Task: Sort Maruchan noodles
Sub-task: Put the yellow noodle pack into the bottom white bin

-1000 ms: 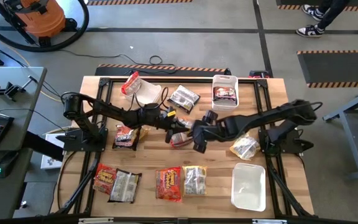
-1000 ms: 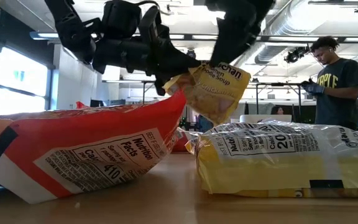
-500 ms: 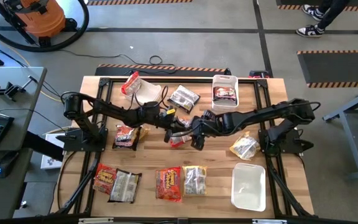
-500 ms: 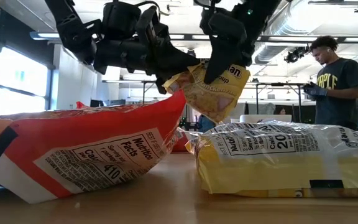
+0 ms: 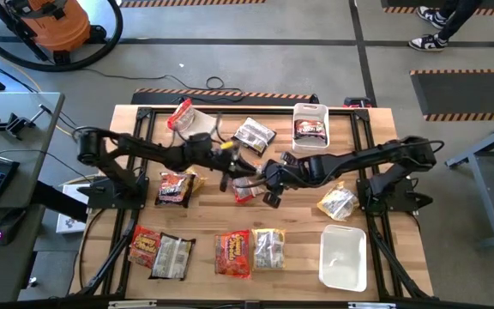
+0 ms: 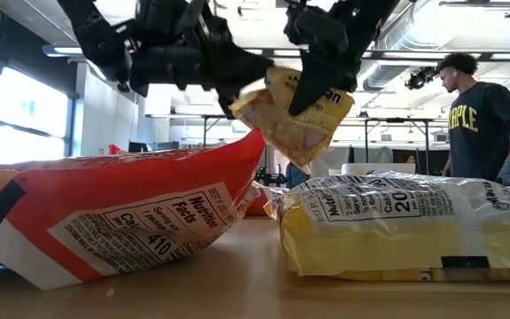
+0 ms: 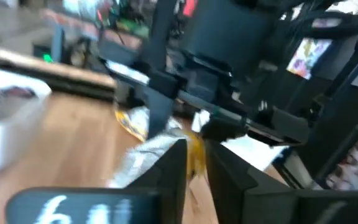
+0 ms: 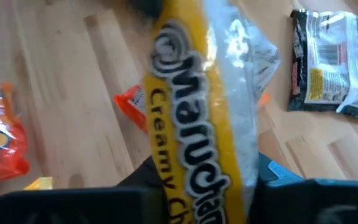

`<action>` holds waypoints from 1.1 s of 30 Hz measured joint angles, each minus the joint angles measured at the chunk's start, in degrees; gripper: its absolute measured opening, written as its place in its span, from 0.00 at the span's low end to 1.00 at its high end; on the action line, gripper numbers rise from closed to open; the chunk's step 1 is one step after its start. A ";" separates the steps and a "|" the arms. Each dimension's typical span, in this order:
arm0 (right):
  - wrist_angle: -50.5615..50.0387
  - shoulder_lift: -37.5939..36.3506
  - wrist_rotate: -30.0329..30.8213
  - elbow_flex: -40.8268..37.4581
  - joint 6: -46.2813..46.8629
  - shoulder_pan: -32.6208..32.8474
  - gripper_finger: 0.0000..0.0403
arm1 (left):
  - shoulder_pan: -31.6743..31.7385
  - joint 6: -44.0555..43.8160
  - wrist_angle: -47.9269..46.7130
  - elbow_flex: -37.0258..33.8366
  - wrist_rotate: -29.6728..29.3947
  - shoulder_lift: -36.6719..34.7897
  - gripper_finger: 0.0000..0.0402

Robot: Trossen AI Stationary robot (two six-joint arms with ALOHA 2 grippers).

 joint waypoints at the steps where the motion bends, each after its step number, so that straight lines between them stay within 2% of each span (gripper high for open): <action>1: -0.94 -0.78 -0.16 0.09 -0.06 0.23 0.21 | 0.69 0.62 -0.89 -0.76 -0.01 -2.11 0.16; 6: -10.73 -4.39 -2.44 3.78 1.62 2.44 0.26 | 3.82 3.93 -1.71 -4.66 -1.40 -11.60 0.22; 11: -27.97 -4.26 -4.28 13.07 7.96 9.43 0.23 | 3.57 5.83 -0.59 -7.74 -6.75 -15.27 0.21; 15: -42.09 -2.37 -5.34 20.51 19.36 18.20 0.22 | 3.49 6.52 -0.62 -8.40 -6.94 -15.00 0.18; 18: -48.33 -0.40 -7.75 23.31 29.65 26.07 0.22 | 3.49 6.53 -0.73 -8.44 -7.07 -14.94 0.15; 23: -48.90 3.51 -14.92 23.56 47.50 37.93 0.22 | 3.18 7.04 -0.66 -8.44 -7.05 -14.95 0.12; 26: -48.51 6.59 -18.87 23.56 55.21 43.14 0.22 | 3.20 7.12 -0.66 -8.44 -7.18 -14.95 0.10; 29: -47.90 9.45 -20.69 23.56 58.08 45.98 0.22 | 3.20 7.10 -0.32 -8.44 -7.57 -14.95 0.10; 33: -47.59 12.66 -21.02 23.54 57.33 46.92 0.22 | 3.18 7.10 -0.06 -7.89 -8.08 -14.95 0.10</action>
